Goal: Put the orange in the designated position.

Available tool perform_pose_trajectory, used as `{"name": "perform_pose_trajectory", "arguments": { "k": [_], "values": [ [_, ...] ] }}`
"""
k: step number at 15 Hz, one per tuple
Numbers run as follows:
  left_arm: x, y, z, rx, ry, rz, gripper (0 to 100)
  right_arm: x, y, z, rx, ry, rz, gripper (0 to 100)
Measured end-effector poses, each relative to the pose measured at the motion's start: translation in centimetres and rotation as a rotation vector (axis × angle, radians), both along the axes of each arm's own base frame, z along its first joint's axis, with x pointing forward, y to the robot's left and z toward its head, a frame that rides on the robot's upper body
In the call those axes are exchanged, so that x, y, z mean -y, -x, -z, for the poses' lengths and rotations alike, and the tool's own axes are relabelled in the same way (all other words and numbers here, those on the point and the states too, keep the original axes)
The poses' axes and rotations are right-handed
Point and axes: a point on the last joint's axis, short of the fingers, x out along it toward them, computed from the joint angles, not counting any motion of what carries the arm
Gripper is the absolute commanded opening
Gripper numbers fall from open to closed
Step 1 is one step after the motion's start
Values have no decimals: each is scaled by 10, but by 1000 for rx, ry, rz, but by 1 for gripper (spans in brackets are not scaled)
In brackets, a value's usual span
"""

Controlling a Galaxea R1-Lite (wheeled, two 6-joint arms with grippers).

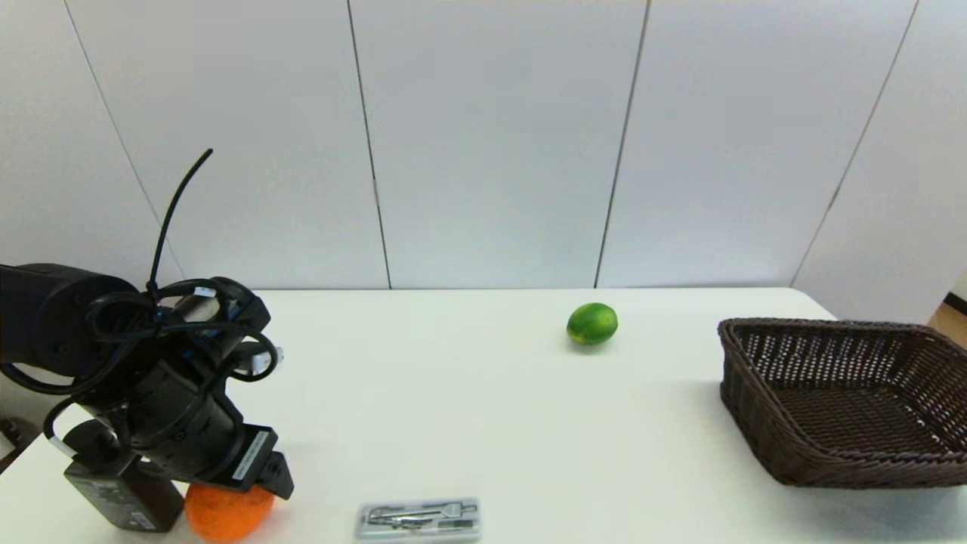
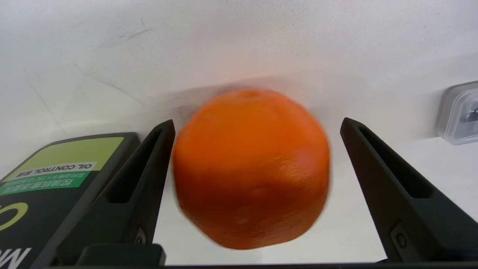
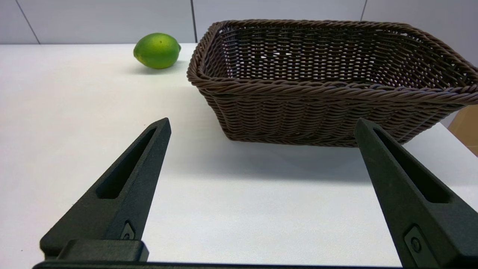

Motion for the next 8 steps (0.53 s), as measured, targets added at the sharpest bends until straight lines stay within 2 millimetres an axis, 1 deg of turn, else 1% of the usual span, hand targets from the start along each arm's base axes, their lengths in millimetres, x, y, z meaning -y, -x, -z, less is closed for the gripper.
{"name": "perform_pose_trajectory", "arguments": {
  "k": [5, 8],
  "values": [
    [0, -1, -2, 11, 4, 0, 100, 0, 0, 0, 0, 0, 0, 100],
    [2, -6, -8, 43, 12, 0, 100, 0, 0, 0, 0, 0, 0, 100]
  ]
}}
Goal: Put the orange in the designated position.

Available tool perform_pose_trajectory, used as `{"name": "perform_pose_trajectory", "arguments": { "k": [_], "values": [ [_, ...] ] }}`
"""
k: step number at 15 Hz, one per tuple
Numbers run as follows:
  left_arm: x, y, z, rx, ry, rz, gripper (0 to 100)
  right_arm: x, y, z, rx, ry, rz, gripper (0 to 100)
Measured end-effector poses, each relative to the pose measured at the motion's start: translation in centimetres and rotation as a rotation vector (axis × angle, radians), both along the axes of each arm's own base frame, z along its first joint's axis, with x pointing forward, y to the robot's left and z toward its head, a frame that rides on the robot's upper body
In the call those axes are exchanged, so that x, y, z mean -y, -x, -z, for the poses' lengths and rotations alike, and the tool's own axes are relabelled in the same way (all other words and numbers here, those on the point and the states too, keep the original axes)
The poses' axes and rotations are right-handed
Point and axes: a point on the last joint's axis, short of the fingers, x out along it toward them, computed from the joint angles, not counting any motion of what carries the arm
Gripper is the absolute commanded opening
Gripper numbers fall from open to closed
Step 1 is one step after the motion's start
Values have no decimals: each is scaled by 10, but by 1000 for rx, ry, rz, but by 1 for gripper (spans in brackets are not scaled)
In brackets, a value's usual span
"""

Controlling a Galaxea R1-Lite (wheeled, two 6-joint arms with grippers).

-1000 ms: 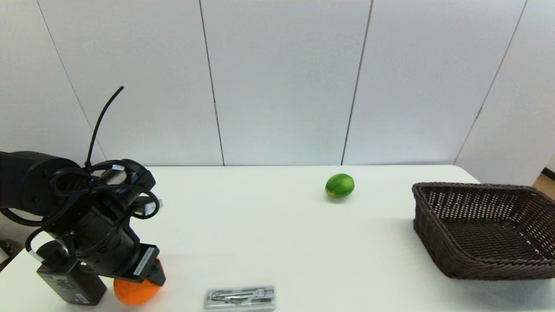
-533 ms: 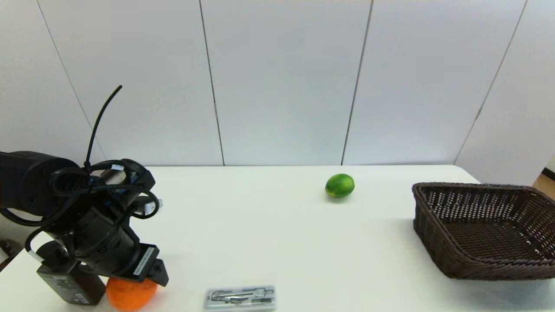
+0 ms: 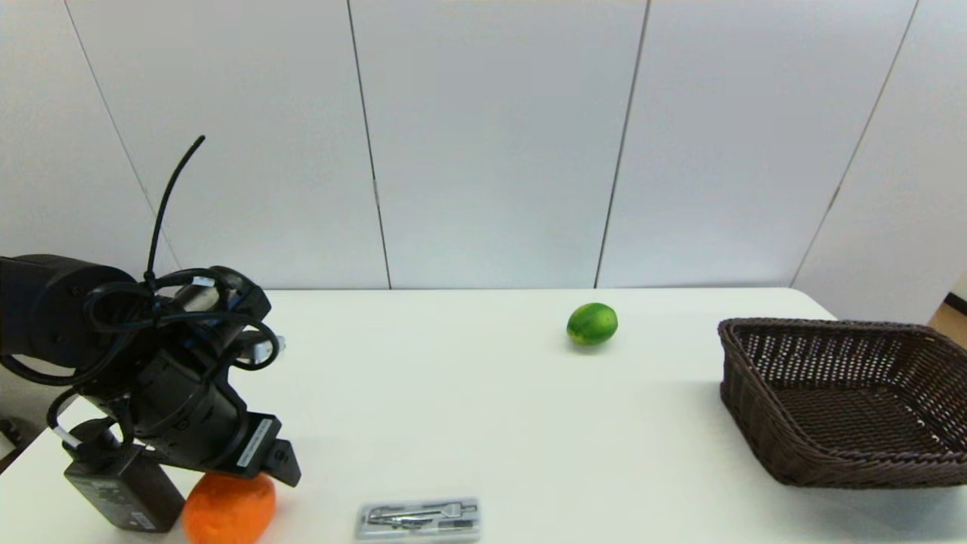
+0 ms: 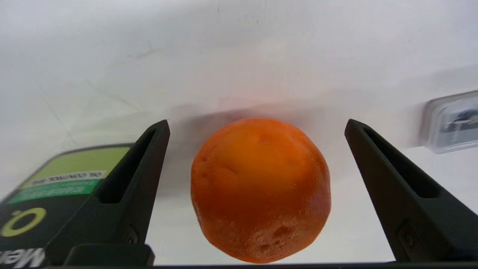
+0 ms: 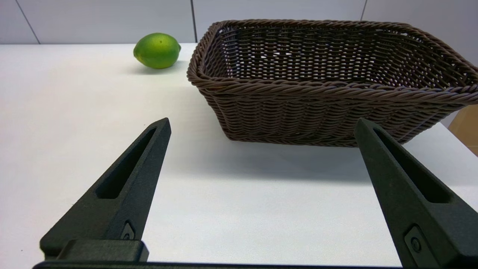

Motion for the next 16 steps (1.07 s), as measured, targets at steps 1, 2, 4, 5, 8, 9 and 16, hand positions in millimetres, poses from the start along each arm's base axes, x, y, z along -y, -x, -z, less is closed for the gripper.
{"name": "perform_pose_trajectory", "arguments": {
  "k": [1, 2, 4, 5, 8, 9, 16],
  "values": [
    [1, -2, -4, 16, 5, 1, 100, 0, 0, 0, 0, 0, 0, 100],
    [1, -4, -7, 33, 9, 2, 100, 0, 0, 0, 0, 0, 0, 100],
    [3, -6, -16, 72, 20, 4, 100, 0, 0, 0, 0, 0, 0, 100],
    [4, -7, -22, 94, 27, 7, 100, 0, 0, 0, 0, 0, 0, 100],
    [7, -5, -41, 172, 51, 24, 100, 0, 0, 0, 0, 0, 0, 100],
    [8, -2, -48, 200, 61, 32, 100, 0, 0, 0, 0, 0, 0, 100],
    [3, 46, -120, 497, 156, 85, 100, 0, 0, 0, 0, 0, 0, 100]
  ]
}}
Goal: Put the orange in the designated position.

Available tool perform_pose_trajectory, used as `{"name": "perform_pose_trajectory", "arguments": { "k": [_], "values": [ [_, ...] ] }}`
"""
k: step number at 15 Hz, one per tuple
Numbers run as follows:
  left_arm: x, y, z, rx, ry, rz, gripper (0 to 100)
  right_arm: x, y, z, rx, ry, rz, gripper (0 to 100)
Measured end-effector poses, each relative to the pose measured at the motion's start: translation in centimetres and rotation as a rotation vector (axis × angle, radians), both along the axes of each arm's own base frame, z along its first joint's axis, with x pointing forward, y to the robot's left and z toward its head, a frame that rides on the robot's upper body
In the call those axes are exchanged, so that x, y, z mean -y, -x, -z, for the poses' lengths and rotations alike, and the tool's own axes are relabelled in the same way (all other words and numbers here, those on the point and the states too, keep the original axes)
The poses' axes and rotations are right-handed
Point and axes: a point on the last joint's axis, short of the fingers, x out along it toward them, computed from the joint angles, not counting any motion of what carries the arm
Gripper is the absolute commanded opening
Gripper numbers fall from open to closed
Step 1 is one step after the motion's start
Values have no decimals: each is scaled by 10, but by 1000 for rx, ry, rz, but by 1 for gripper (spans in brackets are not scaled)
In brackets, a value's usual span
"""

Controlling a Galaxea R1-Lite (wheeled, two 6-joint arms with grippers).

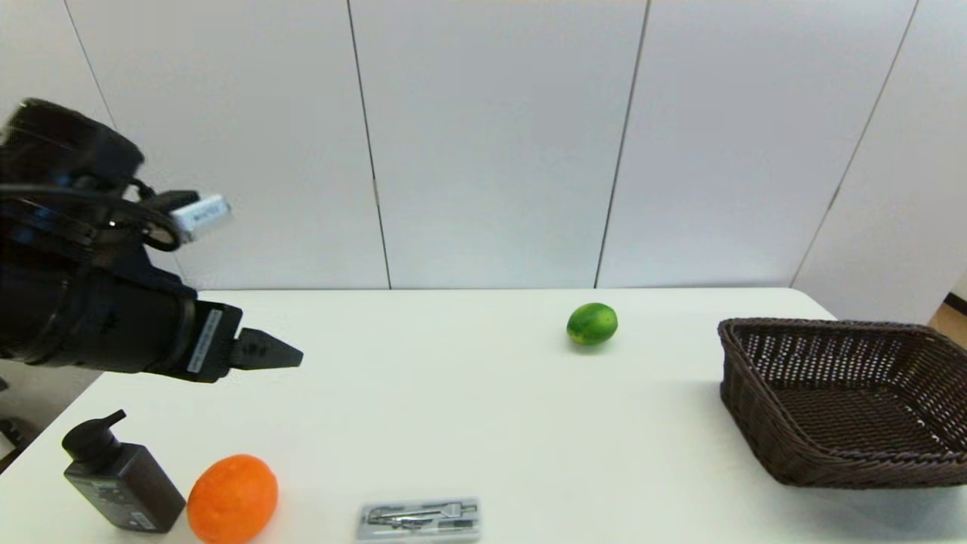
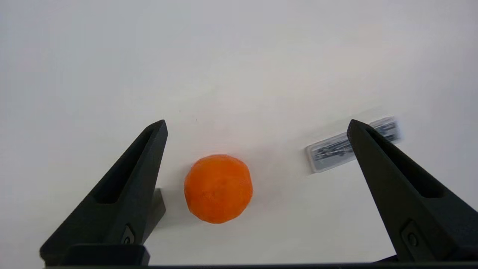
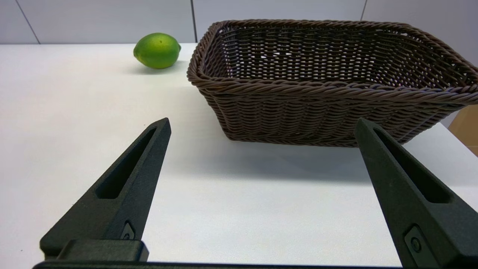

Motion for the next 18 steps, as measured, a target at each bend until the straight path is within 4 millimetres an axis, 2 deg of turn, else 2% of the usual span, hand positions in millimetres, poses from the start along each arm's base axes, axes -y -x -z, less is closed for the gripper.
{"name": "perform_pose_trajectory", "arguments": {
  "k": [4, 7, 10, 13, 18],
  "values": [
    [-24, 70, -41, 243, 70, 20, 100, 0, 0, 0, 0, 0, 0, 100],
    [-47, 131, -49, 420, 87, 38, 100, 0, 0, 0, 0, 0, 0, 100],
    [-66, 184, -39, 576, 35, 28, 100, 0, 0, 0, 0, 0, 0, 100],
    [-75, 225, -22, 700, -38, -1, 100, 0, 0, 0, 0, 0, 0, 100],
    [-70, 267, 12, 808, -71, -76, 100, 0, 0, 0, 0, 0, 0, 100]
  ]
}}
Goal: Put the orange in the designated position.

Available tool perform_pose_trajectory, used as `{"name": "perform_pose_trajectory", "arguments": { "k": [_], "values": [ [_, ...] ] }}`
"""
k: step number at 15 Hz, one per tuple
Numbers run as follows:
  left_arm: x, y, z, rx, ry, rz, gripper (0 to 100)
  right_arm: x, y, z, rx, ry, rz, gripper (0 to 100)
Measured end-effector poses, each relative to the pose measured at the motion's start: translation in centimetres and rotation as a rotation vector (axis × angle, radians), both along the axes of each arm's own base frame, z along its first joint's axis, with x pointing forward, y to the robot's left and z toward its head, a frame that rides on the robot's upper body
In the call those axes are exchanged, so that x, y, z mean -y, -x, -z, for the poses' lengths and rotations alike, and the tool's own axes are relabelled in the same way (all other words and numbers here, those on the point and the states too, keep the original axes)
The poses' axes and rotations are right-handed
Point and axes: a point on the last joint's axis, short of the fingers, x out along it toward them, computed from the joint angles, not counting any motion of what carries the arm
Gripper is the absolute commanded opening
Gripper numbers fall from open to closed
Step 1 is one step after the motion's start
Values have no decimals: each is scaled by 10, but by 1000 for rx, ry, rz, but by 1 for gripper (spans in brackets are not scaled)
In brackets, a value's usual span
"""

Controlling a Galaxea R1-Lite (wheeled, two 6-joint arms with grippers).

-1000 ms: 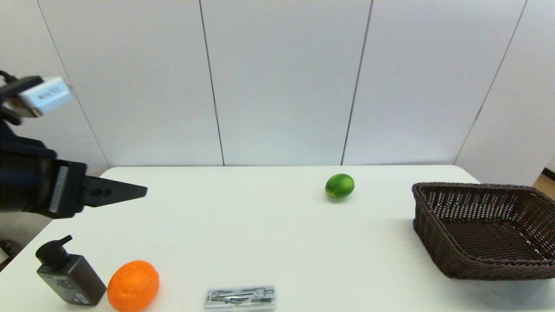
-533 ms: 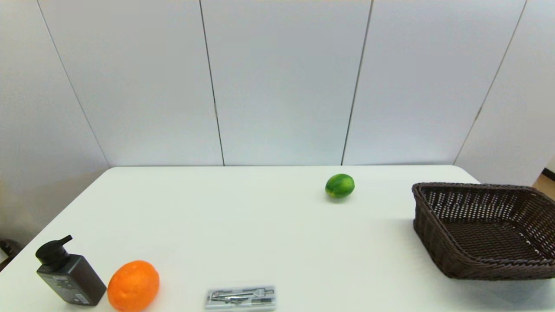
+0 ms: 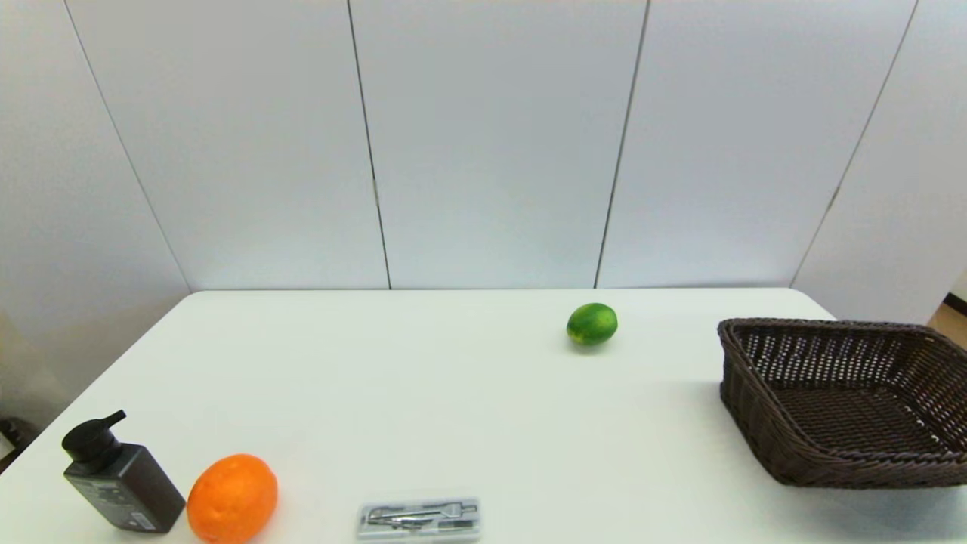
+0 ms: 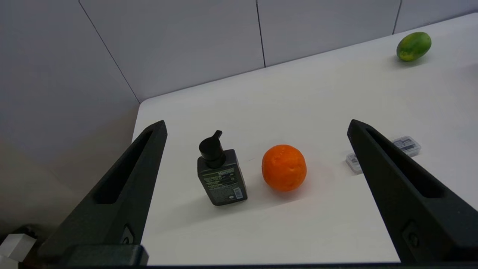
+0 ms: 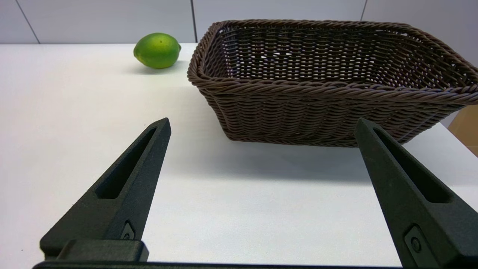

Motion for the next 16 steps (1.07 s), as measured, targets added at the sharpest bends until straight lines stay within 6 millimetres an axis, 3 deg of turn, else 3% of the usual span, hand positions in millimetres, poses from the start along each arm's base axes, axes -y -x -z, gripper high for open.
{"name": "perform_pose_trajectory", "arguments": {
  "k": [4, 8, 16],
  "values": [
    [4, 13, 28, 64, 1, -29, 100, 0, 0, 0, 0, 0, 0, 100],
    [5, 11, 70, 95, -2, -37, 100, 0, 0, 0, 0, 0, 0, 100],
    [5, -46, 146, 174, -19, -40, 100, 0, 0, 0, 0, 0, 0, 100]
  ]
}}
